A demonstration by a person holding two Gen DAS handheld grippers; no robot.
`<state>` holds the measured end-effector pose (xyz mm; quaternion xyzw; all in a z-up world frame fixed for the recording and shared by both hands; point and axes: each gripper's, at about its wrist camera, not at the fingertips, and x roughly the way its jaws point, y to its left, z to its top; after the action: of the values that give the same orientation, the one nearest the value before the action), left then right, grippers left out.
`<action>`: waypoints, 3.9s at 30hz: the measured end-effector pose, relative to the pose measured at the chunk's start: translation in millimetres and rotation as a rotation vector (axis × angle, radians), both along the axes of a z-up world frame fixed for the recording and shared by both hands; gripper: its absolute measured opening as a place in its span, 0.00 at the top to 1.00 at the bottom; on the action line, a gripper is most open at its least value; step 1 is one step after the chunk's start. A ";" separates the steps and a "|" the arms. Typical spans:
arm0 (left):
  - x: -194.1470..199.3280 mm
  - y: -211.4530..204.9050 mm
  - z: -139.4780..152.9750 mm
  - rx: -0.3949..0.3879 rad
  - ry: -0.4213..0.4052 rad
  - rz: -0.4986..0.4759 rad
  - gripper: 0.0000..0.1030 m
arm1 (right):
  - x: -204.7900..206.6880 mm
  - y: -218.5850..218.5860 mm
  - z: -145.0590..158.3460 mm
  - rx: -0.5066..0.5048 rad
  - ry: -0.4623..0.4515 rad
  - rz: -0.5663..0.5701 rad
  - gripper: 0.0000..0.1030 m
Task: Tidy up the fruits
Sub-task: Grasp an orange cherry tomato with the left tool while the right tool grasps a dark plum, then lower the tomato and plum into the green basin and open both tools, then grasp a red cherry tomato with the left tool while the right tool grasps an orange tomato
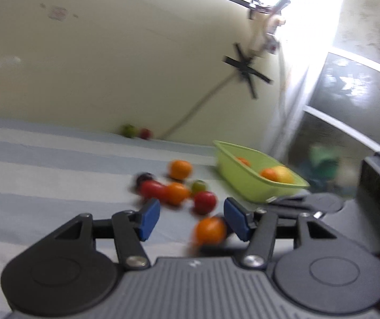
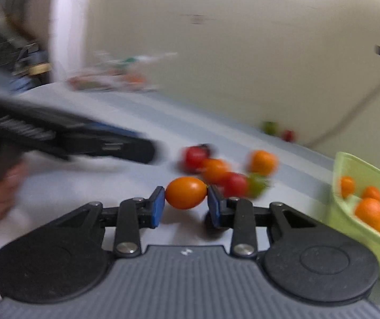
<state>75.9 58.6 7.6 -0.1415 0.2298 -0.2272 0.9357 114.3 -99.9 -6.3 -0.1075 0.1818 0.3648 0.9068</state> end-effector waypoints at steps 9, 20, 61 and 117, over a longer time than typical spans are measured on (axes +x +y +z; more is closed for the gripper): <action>0.8 -19.8 -4.1 0.090 0.057 -0.014 0.50 | -32.7 2.9 -0.9 -0.060 -0.073 0.023 0.62; -11.3 -37.9 -4.4 0.186 0.049 -0.054 0.48 | -14.3 -28.8 -2.2 0.027 -0.010 -0.084 0.63; 156.7 -170.6 33.4 0.090 0.163 -0.129 0.61 | 17.3 -140.0 -8.4 0.235 -0.118 -0.503 0.70; 63.6 5.7 -15.6 -0.024 0.138 0.117 0.73 | 57.5 25.7 -3.5 -0.151 -0.068 -0.097 0.73</action>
<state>139.5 64.4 -8.0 -0.1811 0.2823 -0.1646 0.9276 171.8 -74.2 -9.8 -0.1791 0.1831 0.3020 0.9183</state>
